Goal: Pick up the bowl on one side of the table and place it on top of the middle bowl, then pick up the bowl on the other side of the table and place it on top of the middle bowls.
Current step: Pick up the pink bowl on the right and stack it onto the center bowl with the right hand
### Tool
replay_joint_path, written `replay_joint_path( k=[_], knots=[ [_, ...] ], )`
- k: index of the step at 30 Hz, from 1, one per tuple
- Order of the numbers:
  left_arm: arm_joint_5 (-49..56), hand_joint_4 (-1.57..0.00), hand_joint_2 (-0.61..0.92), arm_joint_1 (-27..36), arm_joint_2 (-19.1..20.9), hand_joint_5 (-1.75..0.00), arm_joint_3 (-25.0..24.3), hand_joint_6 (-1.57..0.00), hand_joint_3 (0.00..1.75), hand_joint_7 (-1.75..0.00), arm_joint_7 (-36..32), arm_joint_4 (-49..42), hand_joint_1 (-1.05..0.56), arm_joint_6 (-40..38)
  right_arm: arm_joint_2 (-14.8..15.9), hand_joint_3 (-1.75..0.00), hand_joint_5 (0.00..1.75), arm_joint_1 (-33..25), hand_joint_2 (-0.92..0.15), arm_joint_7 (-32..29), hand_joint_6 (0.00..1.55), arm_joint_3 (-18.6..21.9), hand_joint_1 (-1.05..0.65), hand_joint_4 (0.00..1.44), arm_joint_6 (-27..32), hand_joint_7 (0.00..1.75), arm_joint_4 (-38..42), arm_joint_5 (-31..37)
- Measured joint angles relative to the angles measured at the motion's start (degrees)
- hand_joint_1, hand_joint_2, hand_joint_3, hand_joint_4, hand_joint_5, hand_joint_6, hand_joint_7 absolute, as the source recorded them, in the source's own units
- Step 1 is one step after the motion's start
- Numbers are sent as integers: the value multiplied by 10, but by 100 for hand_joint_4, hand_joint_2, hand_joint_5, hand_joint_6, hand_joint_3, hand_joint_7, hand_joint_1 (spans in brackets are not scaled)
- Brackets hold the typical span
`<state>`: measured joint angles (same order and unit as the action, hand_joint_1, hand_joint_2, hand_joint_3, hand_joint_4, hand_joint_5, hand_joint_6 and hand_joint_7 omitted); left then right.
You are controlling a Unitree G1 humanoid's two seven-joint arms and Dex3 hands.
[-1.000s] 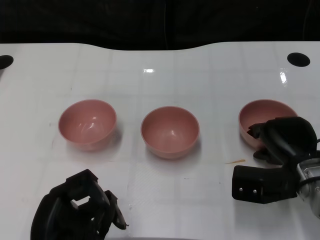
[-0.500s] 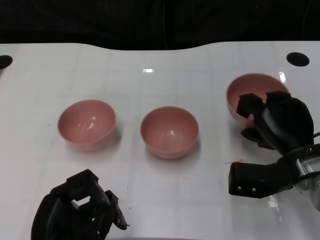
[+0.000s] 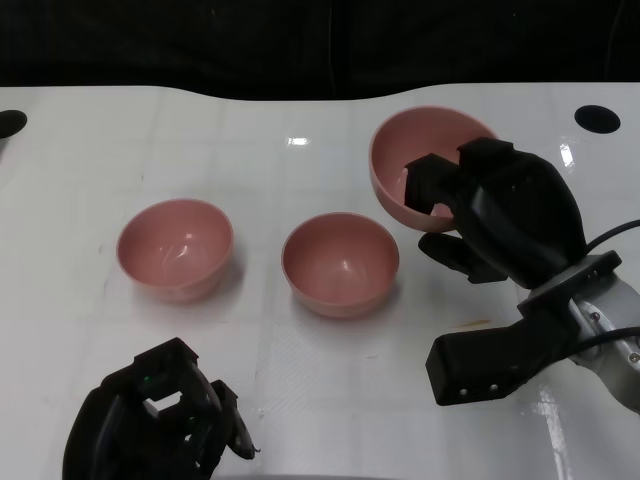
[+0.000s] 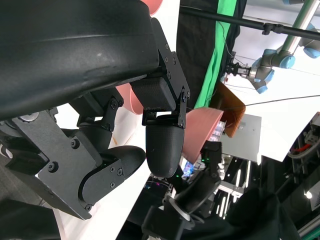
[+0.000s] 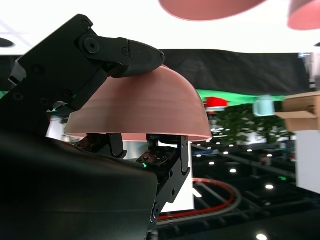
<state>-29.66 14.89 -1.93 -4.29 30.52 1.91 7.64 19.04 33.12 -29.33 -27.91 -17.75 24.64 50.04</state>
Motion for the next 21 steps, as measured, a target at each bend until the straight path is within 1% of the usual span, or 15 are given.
replay_joint_path(
  k=[3,6,11,14,17,21],
  knots=[
    [0,-99,31,0,0,-144,0,-95,128,-131,0,1,-9,0,-2,-106,175,1,-49,17,73,-1,-20,92,-21,175,-8,0],
    [1,-100,30,1,0,-144,-1,-95,128,-131,0,4,-9,0,-13,-105,175,10,-47,22,74,-4,-20,93,-50,175,1,-2],
    [2,-100,27,2,0,-145,0,-95,132,-132,0,6,-9,0,-33,-107,175,37,-48,24,75,-14,-22,93,-81,175,42,-2],
    [2,-99,27,2,0,-144,-1,-95,132,-131,0,6,-9,0,-46,-107,175,51,-46,25,73,-20,-21,92,-93,175,72,-2],
    [2,-99,29,2,0,-143,-1,-95,130,-131,0,6,-9,0,-62,-106,175,65,-46,22,73,-24,-21,92,-98,175,106,-1],
    [2,-99,30,2,0,-143,-1,-95,127,-131,0,6,-10,0,-77,-107,175,79,-49,20,73,-33,-21,92,-102,175,142,1]
  ],
)
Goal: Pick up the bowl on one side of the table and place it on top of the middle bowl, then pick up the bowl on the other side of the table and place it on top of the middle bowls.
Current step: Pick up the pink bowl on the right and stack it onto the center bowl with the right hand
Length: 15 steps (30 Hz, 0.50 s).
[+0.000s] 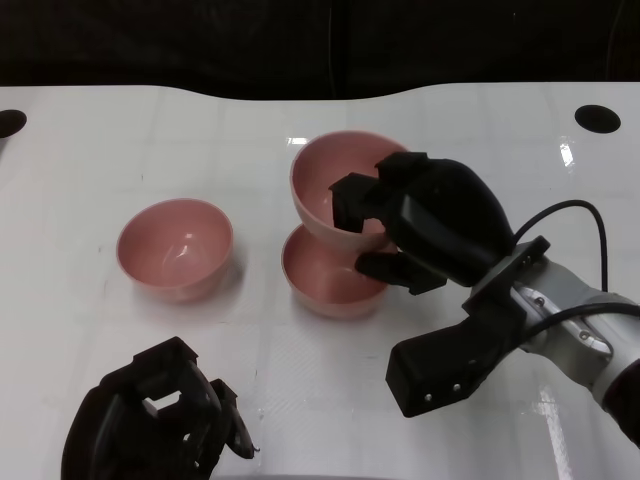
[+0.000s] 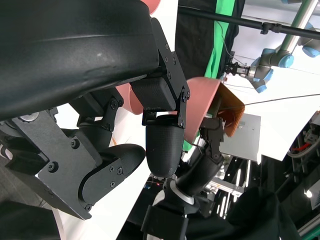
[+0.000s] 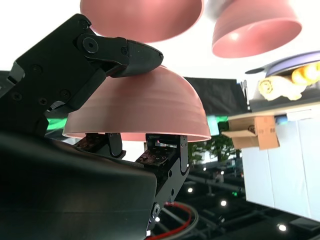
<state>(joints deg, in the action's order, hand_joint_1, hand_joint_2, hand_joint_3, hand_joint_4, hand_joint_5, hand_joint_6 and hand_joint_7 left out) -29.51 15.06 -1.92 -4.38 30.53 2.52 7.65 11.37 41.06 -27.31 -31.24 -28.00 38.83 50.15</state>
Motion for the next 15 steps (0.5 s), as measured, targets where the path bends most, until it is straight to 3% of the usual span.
replay_joint_path(
  k=[11,15],
  knots=[
    [4,-99,27,1,0,-143,1,-95,132,-131,0,1,-8,0,-30,-102,175,34,-46,-18,73,-36,-21,91,-3,175,114,21],
    [4,-99,28,2,0,-143,1,-95,131,-130,0,1,-9,0,-42,-90,175,50,-55,-39,70,-55,-24,89,4,175,156,35]
  ],
)
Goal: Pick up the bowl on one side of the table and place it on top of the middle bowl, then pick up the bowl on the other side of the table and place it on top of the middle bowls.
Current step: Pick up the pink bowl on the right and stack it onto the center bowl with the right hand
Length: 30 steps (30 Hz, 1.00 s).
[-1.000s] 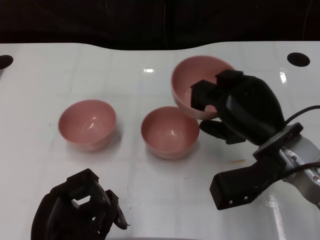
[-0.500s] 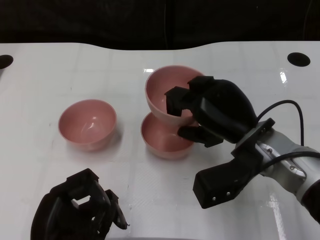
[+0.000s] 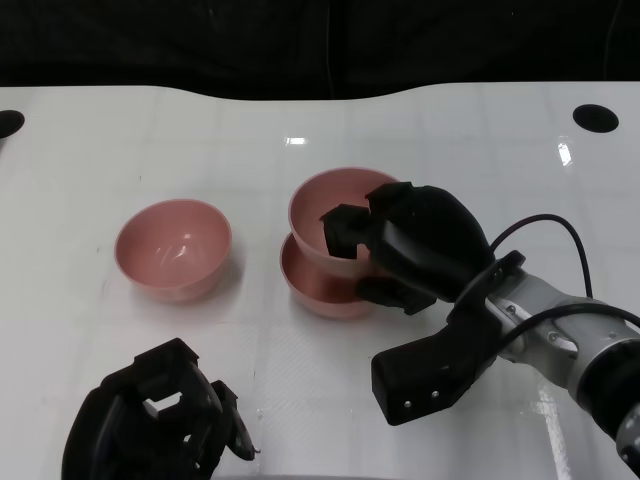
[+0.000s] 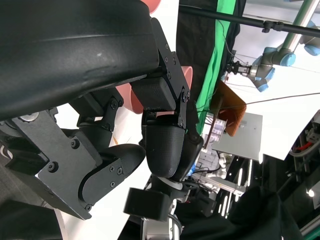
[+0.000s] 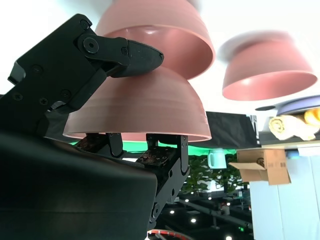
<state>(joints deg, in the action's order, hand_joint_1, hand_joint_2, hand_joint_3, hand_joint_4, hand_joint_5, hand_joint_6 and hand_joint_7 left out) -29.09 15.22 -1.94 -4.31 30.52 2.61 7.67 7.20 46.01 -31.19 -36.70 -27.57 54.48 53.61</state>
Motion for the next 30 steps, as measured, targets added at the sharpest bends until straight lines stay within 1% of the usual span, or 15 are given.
replay_joint_path(
  k=[3,6,7,8,9,10,11,12,14,16,17,19,20,23,30],
  knots=[
    [0,-99,30,0,0,-142,0,-94,130,-130,0,0,-10,0,-10,-88,175,5,-57,-1,69,-7,-23,88,5,175,24,1],
    [0,-99,31,0,-1,-141,0,-94,127,-130,0,0,-10,1,-14,-76,175,9,-59,-2,68,-13,-23,86,5,175,44,0],
    [0,-99,31,1,-1,-141,0,-94,126,-130,0,0,-10,1,-16,-67,175,9,-62,-3,71,-16,-23,86,5,165,48,0],
    [0,-99,32,1,-1,-141,0,-94,125,-130,0,0,-10,1,-18,-61,175,10,-64,-4,74,-17,-23,85,5,153,52,0],
    [0,-99,32,1,-2,-141,1,-94,125,-130,0,0,-10,1,-20,-55,175,10,-67,-4,82,-17,-23,85,3,127,56,-1],
    [0,-100,32,1,-3,-141,1,-95,126,-129,0,0,-9,1,-23,-55,167,11,-69,-4,93,-18,-25,84,-1,93,61,-4],
    [0,-100,32,1,-3,-141,1,-95,126,-129,0,0,-9,1,-24,-58,156,11,-68,-4,101,-17,-25,86,-4,72,66,-7],
    [0,-100,32,2,-3,-141,1,-95,127,-128,0,0,-9,1,-26,-60,147,12,-67,-4,104,-17,-26,86,-6,56,68,-12],
    [0,-100,31,3,-3,-141,2,-96,127,-128,0,2,-9,1,-28,-61,129,15,-67,-3,103,-17,-28,84,-8,33,70,-16],
    [0,-100,31,4,-4,-141,3,-96,127,-128,0,2,-10,1,-28,-54,98,16,-70,10,96,-18,-32,81,-5,14,71,-18],
    [0,-100,31,4,-4,-141,3,-96,127,-128,0,2,-10,1,-28,-52,93,16,-71,16,96,-18,-33,81,-4,11,71,-18],
    [0,-100,31,4,-4,-142,3,-95,127,-128,0,2,-10,1,-28,-31,50,17,-87,32,77,-18,-48,69,1,2,71,-20],
    [0,-100,31,4,-4,-142,4,-95,127,-128,0,2,-10,1,-28,-28,42,17,-90,43,74,-18,-51,67,7,1,71,-20],
    [0,-100,31,4,-4,-141,4,-96,128,-128,0,2,-10,1,-28,-26,31,17,-92,62,68,-20,-56,60,18,0,69,-21],
    [0,-100,32,5,-4,-141,4,-96,125,-127,0,2,-12,1,-23,-27,27,17,-92,74,65,-21,-58,58,24,0,52,-21]
  ],
)
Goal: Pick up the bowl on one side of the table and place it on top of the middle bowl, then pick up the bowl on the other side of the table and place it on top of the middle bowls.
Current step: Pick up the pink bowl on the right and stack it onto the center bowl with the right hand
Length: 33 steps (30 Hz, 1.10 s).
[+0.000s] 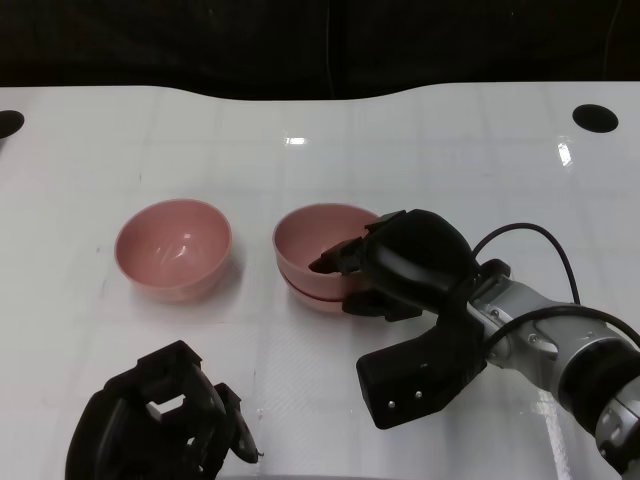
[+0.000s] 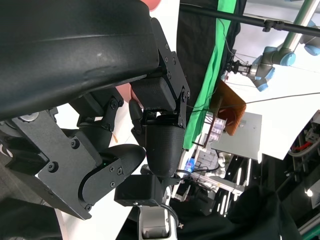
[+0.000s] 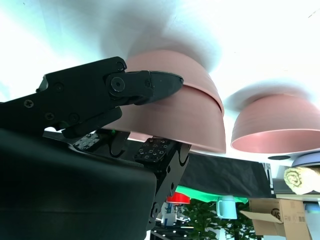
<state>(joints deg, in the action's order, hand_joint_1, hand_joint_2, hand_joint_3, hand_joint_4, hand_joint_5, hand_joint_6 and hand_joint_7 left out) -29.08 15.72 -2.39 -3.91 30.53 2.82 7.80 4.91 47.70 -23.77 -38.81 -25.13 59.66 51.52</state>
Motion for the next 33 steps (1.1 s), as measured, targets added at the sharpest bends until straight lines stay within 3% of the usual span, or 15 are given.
replay_joint_path(
  k=[12,22,33],
  knots=[
    [0,-100,32,2,0,-140,1,-96,128,-127,0,6,-9,0,30,-30,23,-14,-92,14,62,-1,-66,56,3,0,-80,5],
    [0,-101,33,2,0,-140,1,-96,124,-127,0,7,-10,-1,68,-35,10,-73,-92,48,38,-1,-73,34,35,0,-188,22],
    [0,-100,34,2,0,-142,1,-96,117,-128,0,7,-13,-1,83,-38,1,-121,-92,60,22,-1,-76,19,56,0,-216,29]
  ],
)
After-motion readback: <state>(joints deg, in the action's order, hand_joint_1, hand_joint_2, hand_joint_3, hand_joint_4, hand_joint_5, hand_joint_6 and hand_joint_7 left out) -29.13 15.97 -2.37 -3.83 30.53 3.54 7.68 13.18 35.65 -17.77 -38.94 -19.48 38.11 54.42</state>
